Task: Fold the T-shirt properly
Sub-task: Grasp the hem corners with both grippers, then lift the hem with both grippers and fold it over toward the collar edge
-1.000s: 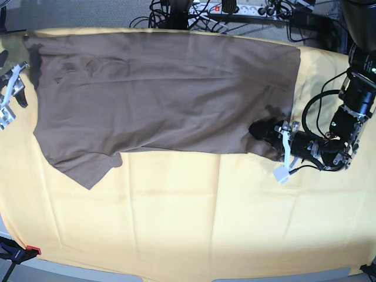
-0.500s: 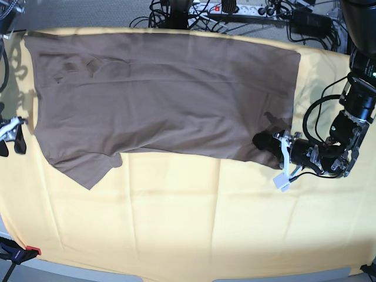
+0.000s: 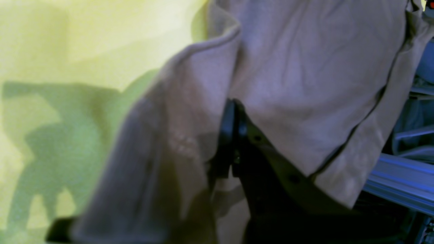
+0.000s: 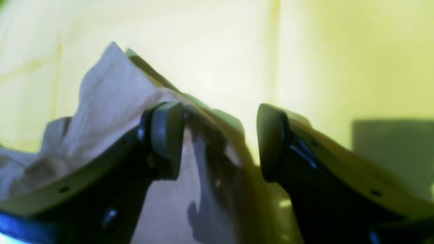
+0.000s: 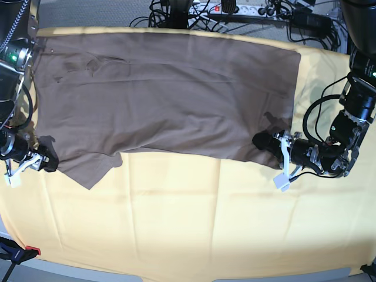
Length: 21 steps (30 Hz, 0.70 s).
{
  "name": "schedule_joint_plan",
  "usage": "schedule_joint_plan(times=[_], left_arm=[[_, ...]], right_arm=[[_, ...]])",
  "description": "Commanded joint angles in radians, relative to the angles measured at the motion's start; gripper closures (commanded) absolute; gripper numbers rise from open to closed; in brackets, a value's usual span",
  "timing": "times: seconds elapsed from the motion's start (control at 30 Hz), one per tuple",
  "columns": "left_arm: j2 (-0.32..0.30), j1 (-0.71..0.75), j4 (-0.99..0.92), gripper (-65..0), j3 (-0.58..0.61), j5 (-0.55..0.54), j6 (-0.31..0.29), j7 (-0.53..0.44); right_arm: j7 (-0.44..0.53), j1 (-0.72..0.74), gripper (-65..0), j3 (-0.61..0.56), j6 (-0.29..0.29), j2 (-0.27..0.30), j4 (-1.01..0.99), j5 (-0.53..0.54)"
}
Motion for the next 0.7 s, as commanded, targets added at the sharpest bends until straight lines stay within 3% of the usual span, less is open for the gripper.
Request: schedule_joint_plan(times=[0.0, 0.1, 0.17, 0.23, 0.33, 0.43, 0.5, 0.67], left_arm=[[-0.015, -0.033, 0.01, 0.0, -0.009, -0.02, -0.006, -0.016], [-0.015, -0.033, 0.01, 0.0, -0.009, -0.019, -0.006, -0.016], [-0.016, -0.033, 0.01, 0.0, -0.009, -0.019, -0.006, -0.016], [-0.017, -0.033, 0.01, 0.0, -0.009, -0.007, -0.006, -0.016], [-0.021, -0.034, 0.01, 0.0, -0.009, 0.055, -0.006, -0.052], [-0.02, -0.034, 0.01, 0.0, -0.01, 0.123, -0.006, -0.125], [-0.013, -0.033, 0.01, 0.0, -0.018, 0.165, -0.006, -0.169], [0.008, -0.034, 0.01, 0.0, -0.066, 0.284, -0.006, -0.272]], right_arm=[[-0.01, 0.027, -36.4, 0.002, 0.004, 0.005, 0.009, 0.007], [-0.042, 0.024, -36.2, 0.002, 0.004, -0.027, 0.009, 0.007], [-0.014, 0.024, -34.0, 0.002, 0.004, -0.029, 0.009, 0.007], [0.056, 0.025, -23.9, 0.002, 0.004, -0.023, 0.01, -0.003], [0.139, 0.032, 0.0, 0.003, 0.004, -0.019, 0.01, -0.067], [0.214, 0.04, 0.0, 0.003, -0.001, -0.022, 0.01, -0.135], [0.259, 0.05, 0.0, 0.003, -0.037, -0.026, 0.01, -0.193], [0.309, 0.098, 0.0, 0.003, -0.071, -0.029, 0.01, -0.268]])
